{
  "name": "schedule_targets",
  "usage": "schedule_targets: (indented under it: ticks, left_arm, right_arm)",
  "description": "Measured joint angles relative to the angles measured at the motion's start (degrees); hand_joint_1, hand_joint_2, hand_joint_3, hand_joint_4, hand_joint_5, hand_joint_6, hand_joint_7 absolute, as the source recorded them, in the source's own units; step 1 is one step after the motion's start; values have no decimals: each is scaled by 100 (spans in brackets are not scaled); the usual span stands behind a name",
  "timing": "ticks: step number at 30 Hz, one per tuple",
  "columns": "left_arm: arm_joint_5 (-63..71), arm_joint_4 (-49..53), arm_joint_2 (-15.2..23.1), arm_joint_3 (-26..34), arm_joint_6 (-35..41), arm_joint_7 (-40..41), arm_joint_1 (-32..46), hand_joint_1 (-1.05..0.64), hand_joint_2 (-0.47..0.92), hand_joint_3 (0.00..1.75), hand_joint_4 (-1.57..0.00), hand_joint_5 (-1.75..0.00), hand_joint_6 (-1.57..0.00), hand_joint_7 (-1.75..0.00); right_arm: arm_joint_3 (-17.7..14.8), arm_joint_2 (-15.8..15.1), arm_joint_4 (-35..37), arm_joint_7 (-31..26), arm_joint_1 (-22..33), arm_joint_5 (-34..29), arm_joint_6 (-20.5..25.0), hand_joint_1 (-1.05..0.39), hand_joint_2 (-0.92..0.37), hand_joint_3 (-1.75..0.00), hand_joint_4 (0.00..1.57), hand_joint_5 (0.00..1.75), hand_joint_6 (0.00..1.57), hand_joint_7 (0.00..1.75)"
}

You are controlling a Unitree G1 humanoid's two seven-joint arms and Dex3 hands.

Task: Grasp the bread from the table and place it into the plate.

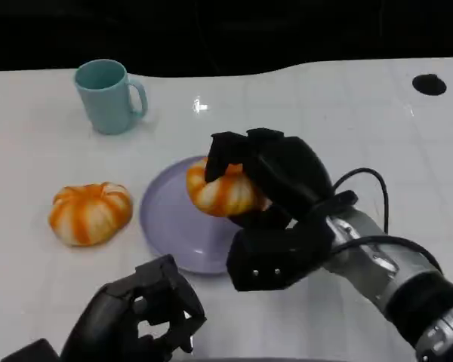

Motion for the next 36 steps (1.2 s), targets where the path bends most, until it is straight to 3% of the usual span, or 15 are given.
schedule_targets:
  ticks: [1,2,3,4,5,7,10,13,19,27,32,36]
  left_arm:
    - [2,1,-3,-4,-1,0,0,-54,92,31,-68,-175,-60,-155]
    - [5,0,-6,-9,-1,0,0,-54,92,31,-67,-175,-60,-155]
    - [13,0,-8,-11,-1,1,2,-55,92,31,-67,-175,-60,-155]
    - [18,0,-10,-14,-1,2,1,-55,92,31,-67,-175,-60,-154]
    - [24,0,-11,-17,-1,2,2,-55,92,31,-67,-175,-60,-154]
    - [27,-1,-12,-21,-1,3,3,-54,92,31,-67,-175,-60,-154]
    - [28,-1,-13,-21,-4,3,4,-54,92,31,-67,-175,-60,-153]
    - [27,-3,-14,-21,-5,3,4,-54,92,31,-68,-175,-61,-153]
    - [29,-37,-11,-20,-1,3,3,-55,92,32,-67,-175,-60,-154]
    - [28,-33,-12,-17,-3,4,-11,-54,92,32,-67,-175,-59,-155]
    - [29,-33,-15,-19,1,5,-21,-53,92,32,-66,-175,-59,-155]
    - [29,-34,-30,-26,12,45,-28,-53,92,31,-67,-175,-59,-155]
  right_arm:
    - [15,44,139,2,-64,1,41,-19,-31,-125,94,175,76,153]
    - [32,83,267,9,-121,1,73,-20,-38,-110,83,170,83,112]
    - [36,123,369,68,-171,22,129,-20,-43,-100,79,165,90,86]
    - [34,164,461,169,-216,75,185,-22,-50,-85,69,139,87,62]
    - [27,196,511,326,-247,136,263,-28,-64,-60,54,94,75,34]
    - [51,211,538,782,-299,181,453,-37,-80,-30,40,48,62,9]
    - [181,191,532,1318,-362,169,663,-52,-90,-16,18,30,39,1]
    - [265,157,452,1683,-367,144,838,-64,-92,-21,2,35,26,0]
    - [317,-91,-318,2336,-272,166,1140,-71,-92,-27,0,27,18,0]
    - [290,-579,-1745,3121,330,287,1330,-73,-92,-23,0,28,15,0]
    - [100,-1001,-2578,3397,746,597,1138,-72,-92,-19,0,28,12,0]
    - [-135,-1391,-3274,3568,1170,869,985,-70,-92,-15,0,38,16,3]
